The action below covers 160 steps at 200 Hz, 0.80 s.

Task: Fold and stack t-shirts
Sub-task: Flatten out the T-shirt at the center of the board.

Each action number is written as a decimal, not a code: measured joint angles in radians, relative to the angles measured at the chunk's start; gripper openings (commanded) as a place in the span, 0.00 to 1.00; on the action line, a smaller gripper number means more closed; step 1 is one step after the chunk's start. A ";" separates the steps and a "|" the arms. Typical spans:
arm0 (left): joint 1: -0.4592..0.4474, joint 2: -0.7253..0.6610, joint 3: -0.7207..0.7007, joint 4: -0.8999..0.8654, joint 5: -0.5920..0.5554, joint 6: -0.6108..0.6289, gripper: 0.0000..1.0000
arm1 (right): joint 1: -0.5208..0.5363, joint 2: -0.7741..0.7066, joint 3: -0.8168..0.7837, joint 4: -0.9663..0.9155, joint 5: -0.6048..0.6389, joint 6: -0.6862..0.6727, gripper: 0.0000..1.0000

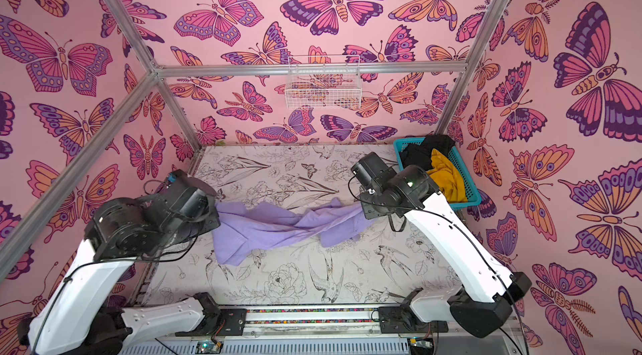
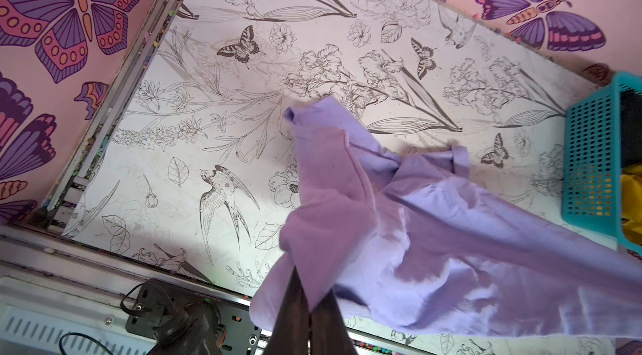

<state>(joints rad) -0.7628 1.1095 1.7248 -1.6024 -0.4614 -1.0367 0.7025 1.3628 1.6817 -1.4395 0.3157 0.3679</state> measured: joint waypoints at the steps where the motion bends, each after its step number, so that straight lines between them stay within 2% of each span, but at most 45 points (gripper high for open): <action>1: 0.003 -0.001 -0.002 0.002 0.002 0.001 0.01 | -0.003 0.002 0.000 0.001 -0.001 -0.001 0.00; 16: 0.043 0.000 -0.036 0.042 0.020 0.024 0.01 | -0.062 0.049 0.002 0.039 -0.009 -0.029 0.00; 30: 0.134 0.033 -0.098 0.135 0.055 0.066 0.01 | -0.125 0.129 0.026 0.085 -0.018 -0.065 0.00; 51: 0.290 0.216 -0.069 0.278 0.094 0.158 0.01 | -0.222 0.353 0.228 0.147 -0.016 -0.136 0.00; 64: 0.336 0.407 0.096 0.355 0.047 0.257 0.00 | -0.272 0.505 0.433 0.214 0.002 -0.169 0.00; 77: 0.354 0.598 0.354 0.445 -0.020 0.386 0.00 | -0.319 0.612 0.617 0.316 0.010 -0.188 0.00; 94: 0.363 0.812 0.766 0.599 -0.080 0.600 0.00 | -0.373 0.634 0.710 0.480 0.008 -0.183 0.00; 99: 0.364 0.844 0.846 0.654 -0.093 0.651 0.00 | -0.386 0.628 0.727 0.520 0.008 -0.180 0.00; 110: 0.363 0.844 0.898 0.769 -0.116 0.753 0.00 | -0.414 0.616 0.777 0.591 0.008 -0.174 0.00; 133: 0.363 0.735 0.874 0.912 -0.196 0.910 0.00 | -0.429 0.592 0.875 0.671 0.005 -0.171 0.00; 150: 0.360 0.609 0.768 0.985 -0.264 0.985 0.00 | -0.421 0.530 0.812 0.707 -0.021 -0.169 0.00; 160: 0.349 0.518 0.658 1.019 -0.302 1.014 0.00 | -0.415 0.482 0.735 0.711 -0.045 -0.163 0.00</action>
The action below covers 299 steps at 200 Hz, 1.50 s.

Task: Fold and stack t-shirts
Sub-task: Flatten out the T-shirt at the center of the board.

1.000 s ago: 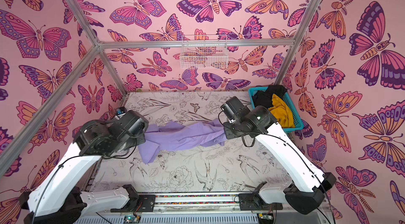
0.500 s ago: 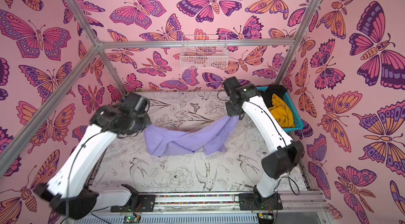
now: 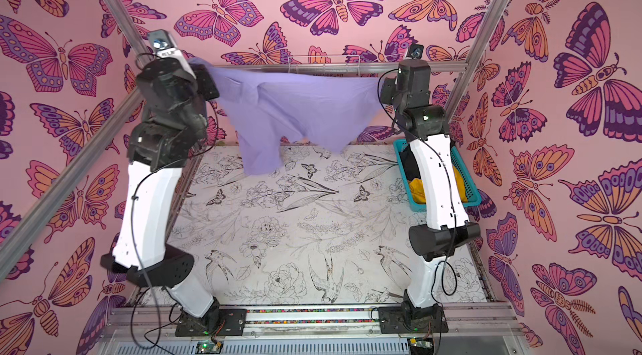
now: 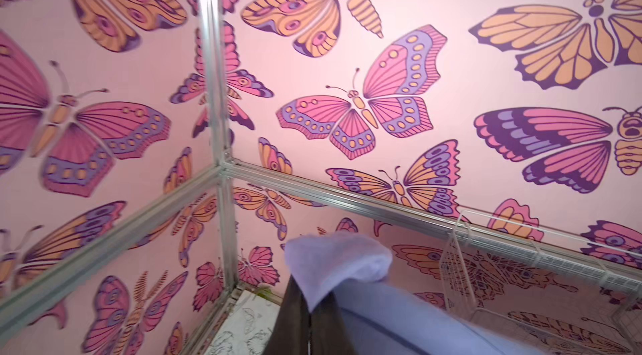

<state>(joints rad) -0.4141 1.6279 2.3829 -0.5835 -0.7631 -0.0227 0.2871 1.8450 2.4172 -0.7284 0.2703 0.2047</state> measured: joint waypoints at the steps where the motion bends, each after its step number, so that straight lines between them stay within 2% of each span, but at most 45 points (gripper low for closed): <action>1: -0.001 -0.006 -0.009 0.002 -0.002 0.001 0.00 | 0.000 -0.003 -0.006 0.000 -0.002 0.000 0.00; 13: -0.026 -0.105 -0.162 0.018 -0.048 0.012 0.06 | 0.005 -0.051 -0.107 -0.008 -0.033 0.006 0.00; 26: -0.073 -0.208 -0.363 0.020 -0.100 -0.003 0.18 | 0.006 -0.103 -0.238 -0.029 -0.068 0.008 0.00; 37: -0.125 -0.277 -0.524 -0.029 -0.127 -0.072 0.21 | 0.009 -0.150 -0.370 -0.056 -0.090 0.011 0.00; 47: -0.173 -0.334 -0.654 -0.100 -0.115 -0.173 0.31 | 0.011 -0.199 -0.494 -0.087 -0.103 0.022 0.00; 56: -0.207 -0.389 -0.780 -0.172 -0.059 -0.293 0.34 | 0.014 -0.239 -0.597 -0.133 -0.126 0.034 0.00; 86: -0.271 -0.629 -1.183 -0.351 0.235 -0.685 0.65 | 0.061 -0.378 -0.852 -0.316 -0.196 0.100 0.00; 97: -0.329 -0.707 -1.289 -0.398 0.314 -0.828 0.75 | 0.118 -0.437 -0.929 -0.367 -0.194 0.132 0.21; 104: -0.365 -0.746 -1.332 -0.423 0.355 -0.899 0.80 | 0.163 -0.478 -0.973 -0.401 -0.198 0.159 0.27; 113: -0.398 -0.784 -1.361 -0.459 0.402 -0.967 0.81 | 0.210 -0.524 -1.015 -0.430 -0.201 0.190 0.34; 126: -0.411 -0.807 -1.341 -0.514 0.435 -1.035 0.89 | 0.252 -0.587 -1.060 -0.475 -0.200 0.240 0.67; 132: -0.412 -0.806 -1.309 -0.539 0.441 -1.053 0.91 | 0.258 -0.612 -1.072 -0.494 -0.196 0.254 0.76; 141: -0.412 -0.785 -1.235 -0.583 0.444 -1.059 0.93 | 0.259 -0.641 -1.081 -0.517 -0.186 0.274 0.96; 145: -0.412 -0.775 -1.200 -0.595 0.442 -1.061 0.94 | 0.260 -0.649 -1.082 -0.525 -0.182 0.281 1.00; 155: -0.412 -0.738 -1.102 -0.620 0.441 -1.046 0.94 | 0.261 -0.663 -1.082 -0.536 -0.166 0.292 1.00; 169: -0.412 -0.680 -0.982 -0.632 0.438 -1.019 0.96 | 0.261 -0.664 -1.081 -0.542 -0.143 0.298 0.98; 184: -0.412 -0.637 -0.937 -0.620 0.434 -0.995 0.97 | 0.261 -0.643 -1.081 -0.536 -0.128 0.296 0.93; 205: -0.407 -0.597 -1.010 -0.545 0.463 -0.968 0.96 | 0.261 -0.583 -1.081 -0.488 -0.121 0.286 0.89; 218: -0.384 -0.560 -1.099 -0.462 0.523 -0.961 0.89 | 0.262 -0.529 -1.073 -0.455 -0.122 0.270 0.77; 223: -0.370 -0.534 -1.132 -0.429 0.550 -0.960 0.83 | 0.262 -0.505 -1.064 -0.446 -0.121 0.260 0.65; 226: -0.360 -0.518 -1.151 -0.410 0.563 -0.961 0.75 | 0.263 -0.487 -1.055 -0.439 -0.121 0.257 0.54; 231: -0.346 -0.484 -1.175 -0.385 0.586 -0.957 0.59 | 0.264 -0.462 -1.038 -0.433 -0.120 0.255 0.29; 240: -0.319 -0.409 -1.202 -0.345 0.614 -0.961 0.40 | 0.264 -0.420 -1.003 -0.414 -0.113 0.236 0.00; 246: -0.304 -0.362 -1.207 -0.331 0.631 -0.957 0.25 | 0.264 -0.397 -0.976 -0.401 -0.106 0.231 0.00; 260: -0.270 -0.248 -1.201 -0.297 0.640 -0.940 0.10 | 0.264 -0.365 -0.915 -0.377 -0.086 0.214 0.00; 266: -0.259 -0.214 -1.193 -0.292 0.638 -0.929 0.01 | 0.264 -0.361 -0.896 -0.365 -0.078 0.212 0.00; 299: -0.192 -0.101 -1.122 -0.298 0.603 -0.897 0.00 | 0.264 -0.367 -0.854 -0.326 -0.033 0.181 0.00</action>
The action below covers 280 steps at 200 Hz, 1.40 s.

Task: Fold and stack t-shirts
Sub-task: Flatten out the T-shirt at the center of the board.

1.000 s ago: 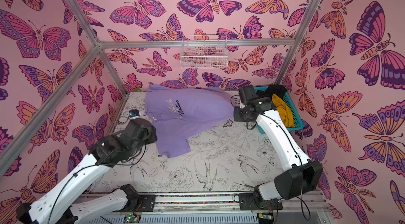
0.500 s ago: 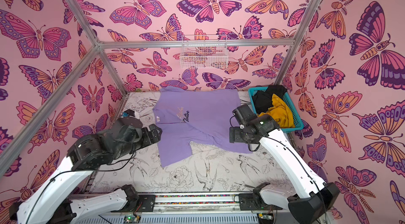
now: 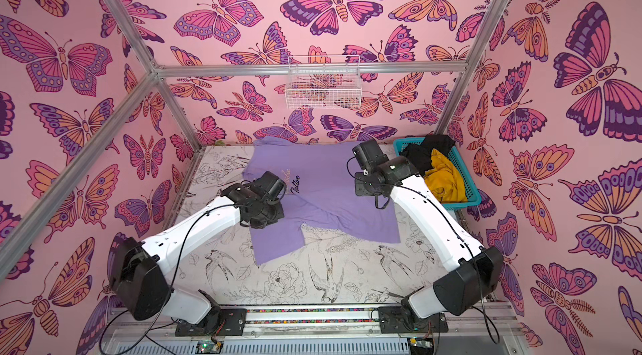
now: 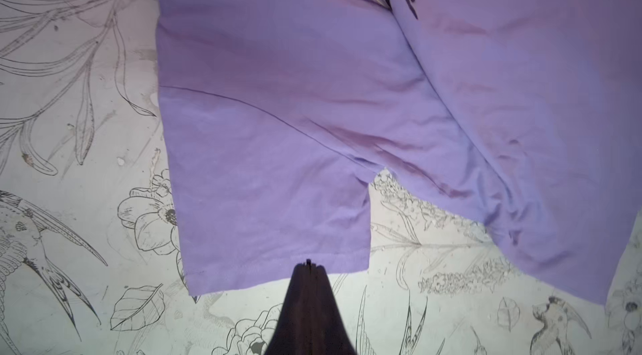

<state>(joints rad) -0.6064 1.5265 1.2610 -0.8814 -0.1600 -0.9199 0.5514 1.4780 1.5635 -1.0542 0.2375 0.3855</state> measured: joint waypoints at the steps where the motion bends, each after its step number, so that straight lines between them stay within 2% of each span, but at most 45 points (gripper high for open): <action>1: 0.004 0.005 0.003 -0.001 -0.001 0.000 0.00 | 0.000 0.000 0.000 0.000 0.000 -0.001 0.00; 31: 0.056 0.131 0.019 -0.018 0.005 0.001 0.00 | 0.000 -0.035 -0.046 0.036 -0.015 -0.011 0.00; 75: 0.056 0.387 0.018 -0.021 0.100 0.000 0.00 | 0.000 -0.183 -0.138 0.090 -0.079 -0.011 0.00; 119: 0.056 0.396 0.014 -0.047 0.144 -0.014 0.00 | 0.000 -0.259 -0.140 0.084 -0.082 -0.012 0.00; 167: 0.008 0.253 -0.179 -0.144 0.200 -0.121 0.00 | 0.000 -0.328 -0.168 0.035 -0.067 -0.011 0.00; 220: -0.131 -0.030 -0.354 -0.328 0.286 -0.301 0.00 | 0.000 -0.412 -0.218 0.024 -0.063 0.007 0.00; 240: -0.156 -0.125 -0.346 -0.369 0.279 -0.343 0.00 | 0.000 -0.409 -0.259 0.031 -0.065 0.009 0.00; 260: -0.166 -0.156 -0.256 -0.394 0.186 -0.343 0.00 | 0.000 -0.382 -0.291 0.042 -0.081 0.011 0.00; 280: -0.140 -0.145 -0.167 -0.340 0.091 -0.295 0.00 | 0.000 -0.335 -0.293 0.061 -0.097 0.010 0.00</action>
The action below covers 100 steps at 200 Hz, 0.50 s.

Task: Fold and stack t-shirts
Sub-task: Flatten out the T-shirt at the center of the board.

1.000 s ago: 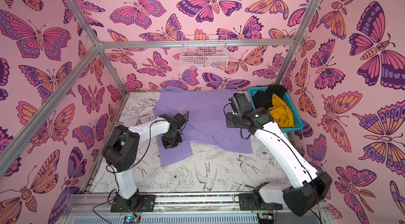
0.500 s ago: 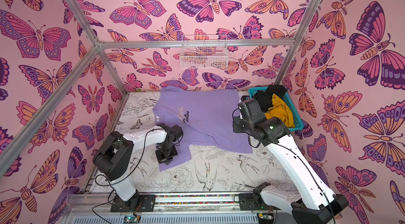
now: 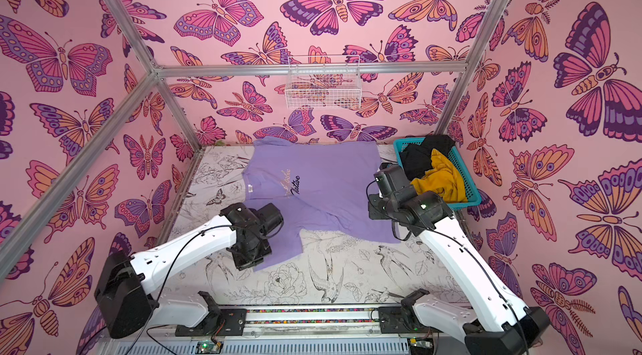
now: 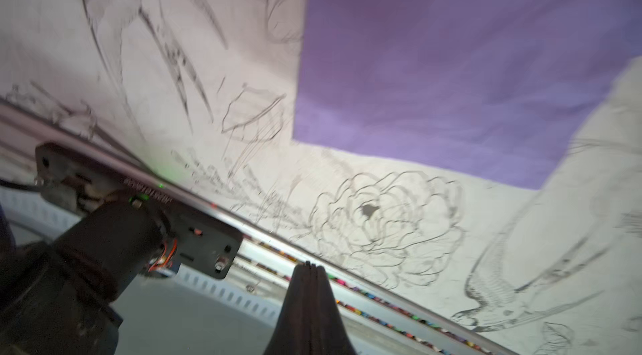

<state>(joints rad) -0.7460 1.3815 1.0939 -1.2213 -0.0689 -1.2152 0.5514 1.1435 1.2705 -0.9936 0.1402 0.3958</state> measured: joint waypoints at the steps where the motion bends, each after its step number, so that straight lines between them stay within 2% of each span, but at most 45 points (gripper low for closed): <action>1: 0.004 0.002 0.003 0.006 -0.005 0.003 0.00 | 0.000 0.002 0.000 0.001 -0.001 0.000 0.00; 21: 0.098 0.072 0.035 0.098 -0.048 0.076 0.00 | 0.000 0.046 0.002 0.019 -0.023 0.000 0.00; 44: 0.188 0.238 0.110 0.172 -0.094 0.160 0.00 | 0.000 0.080 0.013 0.030 -0.046 0.000 0.00; 75: 0.229 0.448 0.237 0.257 -0.122 0.258 0.00 | 0.000 0.087 0.033 0.032 -0.066 0.000 0.00; 100: 0.230 0.548 0.252 0.330 -0.124 0.313 0.00 | 0.000 0.081 0.036 0.032 -0.068 -0.001 0.00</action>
<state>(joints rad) -0.5156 1.9293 1.3457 -0.8917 -0.1925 -0.9020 0.5514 1.2243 1.3064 -0.9619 0.0719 0.3950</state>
